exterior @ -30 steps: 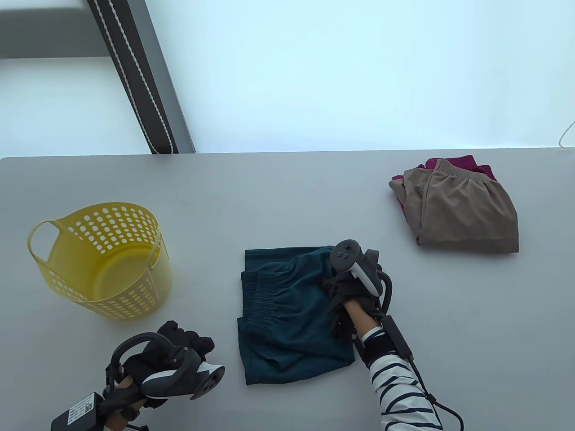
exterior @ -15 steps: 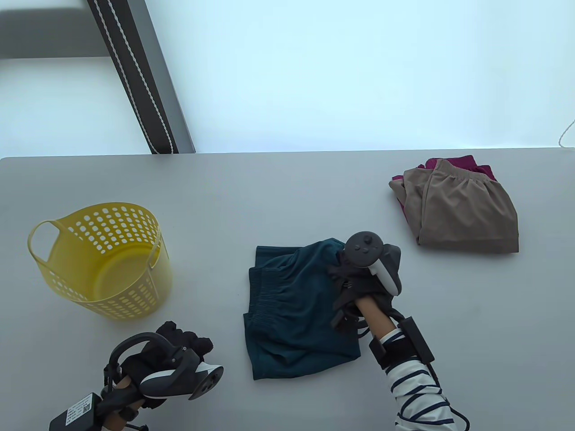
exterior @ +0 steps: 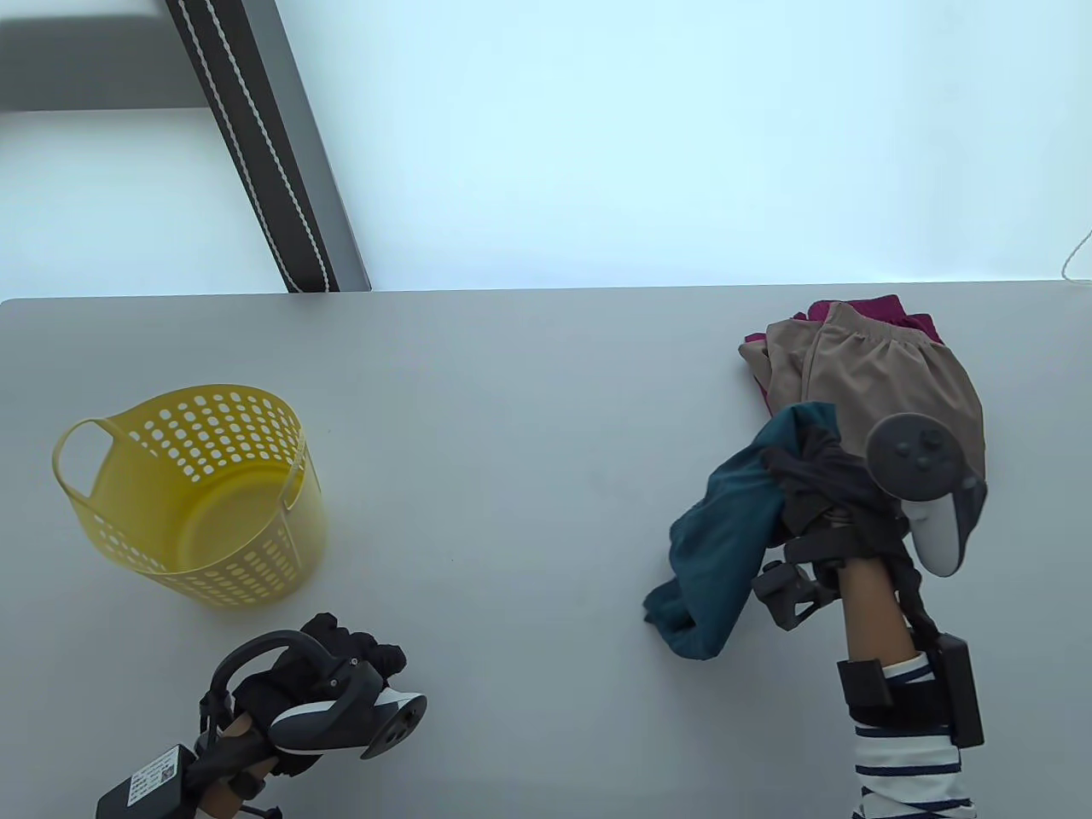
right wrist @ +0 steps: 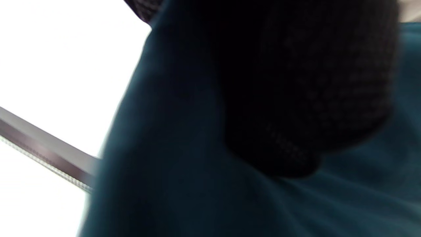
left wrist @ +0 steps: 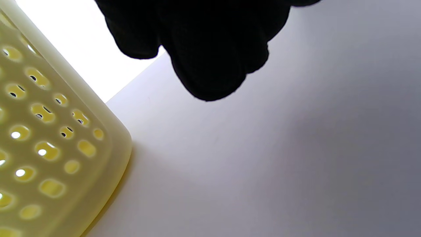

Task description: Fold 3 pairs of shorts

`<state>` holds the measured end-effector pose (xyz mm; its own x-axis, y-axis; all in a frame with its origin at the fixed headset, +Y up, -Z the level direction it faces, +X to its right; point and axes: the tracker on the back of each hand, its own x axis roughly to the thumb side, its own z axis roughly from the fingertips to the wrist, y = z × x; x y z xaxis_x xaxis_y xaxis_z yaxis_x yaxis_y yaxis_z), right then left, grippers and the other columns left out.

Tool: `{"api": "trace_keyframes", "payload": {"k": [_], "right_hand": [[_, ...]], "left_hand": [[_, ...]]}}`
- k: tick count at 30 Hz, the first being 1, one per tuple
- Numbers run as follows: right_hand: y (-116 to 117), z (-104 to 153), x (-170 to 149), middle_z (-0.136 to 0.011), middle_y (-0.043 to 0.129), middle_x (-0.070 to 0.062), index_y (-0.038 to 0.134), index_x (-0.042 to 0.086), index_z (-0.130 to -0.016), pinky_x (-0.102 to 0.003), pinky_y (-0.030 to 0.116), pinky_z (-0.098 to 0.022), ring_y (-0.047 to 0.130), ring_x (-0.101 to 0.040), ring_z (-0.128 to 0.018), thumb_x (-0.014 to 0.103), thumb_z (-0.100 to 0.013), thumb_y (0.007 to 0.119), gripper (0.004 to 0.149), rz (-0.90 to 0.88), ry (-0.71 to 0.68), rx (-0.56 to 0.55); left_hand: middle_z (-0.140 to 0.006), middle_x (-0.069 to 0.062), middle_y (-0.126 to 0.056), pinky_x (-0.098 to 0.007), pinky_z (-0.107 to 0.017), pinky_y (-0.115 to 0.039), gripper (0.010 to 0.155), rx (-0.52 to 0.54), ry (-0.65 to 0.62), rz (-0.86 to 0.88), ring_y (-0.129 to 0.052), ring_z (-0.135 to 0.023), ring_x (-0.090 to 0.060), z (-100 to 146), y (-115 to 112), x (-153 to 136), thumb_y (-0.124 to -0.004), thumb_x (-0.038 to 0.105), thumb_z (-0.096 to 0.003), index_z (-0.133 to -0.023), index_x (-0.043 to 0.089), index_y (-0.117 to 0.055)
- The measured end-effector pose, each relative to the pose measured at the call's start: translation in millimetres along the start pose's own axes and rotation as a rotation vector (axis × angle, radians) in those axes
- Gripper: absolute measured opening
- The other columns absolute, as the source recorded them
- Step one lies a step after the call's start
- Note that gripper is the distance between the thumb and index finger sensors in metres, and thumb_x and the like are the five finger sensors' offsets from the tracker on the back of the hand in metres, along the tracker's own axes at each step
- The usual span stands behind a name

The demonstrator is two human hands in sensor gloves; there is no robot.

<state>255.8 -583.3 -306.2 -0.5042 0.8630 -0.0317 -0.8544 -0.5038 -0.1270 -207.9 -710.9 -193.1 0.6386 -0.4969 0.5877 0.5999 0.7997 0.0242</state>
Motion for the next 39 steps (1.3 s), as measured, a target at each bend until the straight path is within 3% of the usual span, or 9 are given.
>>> {"api": "trace_keyframes", "payload": {"k": [6, 14, 22, 24, 26, 28, 30, 34, 39], "right_hand": [[-43.1, -3.5, -4.7, -0.052, 0.091, -0.031, 0.058, -0.007, -0.078, -0.020, 0.095, -0.006, 0.113, -0.020, -0.020, 0.021, -0.053, 0.068, 0.039, -0.073, 0.132, -0.120], [-39.5, -49.4, -28.8, -0.060, 0.088, -0.027, 0.053, -0.002, -0.082, -0.020, 0.095, -0.014, 0.112, -0.020, -0.030, 0.024, -0.055, 0.064, 0.039, -0.241, 0.269, -0.134], [-49.4, -78.9, -48.6, -0.090, 0.074, -0.002, 0.036, 0.026, -0.091, -0.024, 0.086, -0.053, 0.099, -0.011, -0.072, 0.034, -0.058, 0.061, 0.041, -0.713, 0.021, -0.225], [-49.0, -85.2, -64.9, -0.097, 0.070, 0.006, 0.033, 0.033, -0.091, -0.034, 0.074, -0.069, 0.091, -0.010, -0.087, 0.035, -0.058, 0.060, 0.043, -0.797, -0.061, -0.221], [-43.0, -87.6, -93.8, -0.104, 0.062, 0.010, 0.029, 0.035, -0.092, -0.046, 0.059, -0.078, 0.071, -0.019, -0.104, 0.032, -0.058, 0.060, 0.046, -0.826, 0.021, -0.199], [-33.5, -87.2, -123.3, -0.114, 0.041, -0.001, 0.018, 0.029, -0.099, -0.055, 0.037, -0.077, 0.035, -0.035, -0.110, 0.029, -0.060, 0.056, 0.054, -0.783, 0.153, -0.213], [-21.1, -85.8, -150.6, -0.108, 0.007, -0.024, 0.000, 0.019, -0.103, -0.062, 0.020, -0.067, 0.004, -0.054, -0.093, 0.032, -0.060, 0.057, 0.073, -0.676, 0.311, -0.205], [1.8, -71.8, -191.7, -0.093, 0.002, -0.044, -0.008, 0.000, -0.098, -0.067, 0.029, -0.055, 0.007, -0.067, -0.077, 0.047, -0.058, 0.054, 0.087, -0.333, 0.643, -0.158], [4.9, -66.0, -198.5, -0.090, -0.002, -0.046, -0.010, -0.005, -0.095, -0.067, 0.025, -0.053, 0.001, -0.067, -0.074, 0.047, -0.058, 0.054, 0.089, -0.362, 0.657, -0.155]], "left_hand": [[-0.079, 0.015, -0.092, -0.041, -0.068, -0.080, 0.047, -0.005, -0.006, 0.002, -0.104, -0.056, -0.002, -1.2, 0.0, 0.5, -0.056, 0.047, -0.0472, -0.093, 0.036, -0.062], [-0.080, 0.015, -0.092, -0.041, -0.068, -0.080, 0.048, -0.023, -0.001, 0.010, -0.104, -0.057, -0.002, -3.3, -2.4, -1.1, -0.056, 0.047, -0.0472, -0.093, 0.035, -0.062], [-0.079, 0.015, -0.092, -0.041, -0.068, -0.080, 0.048, -0.040, -0.009, 0.017, -0.104, -0.056, -0.002, -4.4, -3.0, -1.2, -0.056, 0.047, -0.0472, -0.093, 0.035, -0.062], [-0.080, 0.015, -0.092, -0.041, -0.068, -0.080, 0.048, -0.040, -0.009, 0.018, -0.104, -0.057, -0.002, -4.3, -2.9, -1.6, -0.056, 0.047, -0.0472, -0.093, 0.036, -0.062], [-0.079, 0.015, -0.092, -0.041, -0.068, -0.080, 0.048, -0.041, -0.011, 0.019, -0.104, -0.057, -0.002, -4.7, -3.3, -1.7, -0.056, 0.047, -0.0472, -0.093, 0.036, -0.062], [-0.080, 0.015, -0.092, -0.041, -0.068, -0.080, 0.048, -0.043, -0.011, 0.018, -0.104, -0.057, -0.002, -4.8, -3.5, -1.8, -0.056, 0.047, -0.0472, -0.093, 0.036, -0.062], [-0.080, 0.015, -0.092, -0.041, -0.068, -0.080, 0.048, -0.046, -0.012, 0.017, -0.104, -0.057, -0.002, -4.7, -3.6, -2.0, -0.056, 0.047, -0.0471, -0.093, 0.036, -0.062], [-0.080, 0.015, -0.092, -0.042, -0.068, -0.080, 0.048, -0.055, -0.013, 0.018, -0.104, -0.057, -0.002, -5.1, -3.9, -2.5, -0.056, 0.047, -0.0471, -0.093, 0.035, -0.062], [-0.080, 0.015, -0.092, -0.042, -0.068, -0.080, 0.048, -0.061, -0.019, 0.015, -0.104, -0.058, -0.002, -5.1, -3.9, -2.5, -0.056, 0.047, -0.0470, -0.093, 0.035, -0.062]]}}
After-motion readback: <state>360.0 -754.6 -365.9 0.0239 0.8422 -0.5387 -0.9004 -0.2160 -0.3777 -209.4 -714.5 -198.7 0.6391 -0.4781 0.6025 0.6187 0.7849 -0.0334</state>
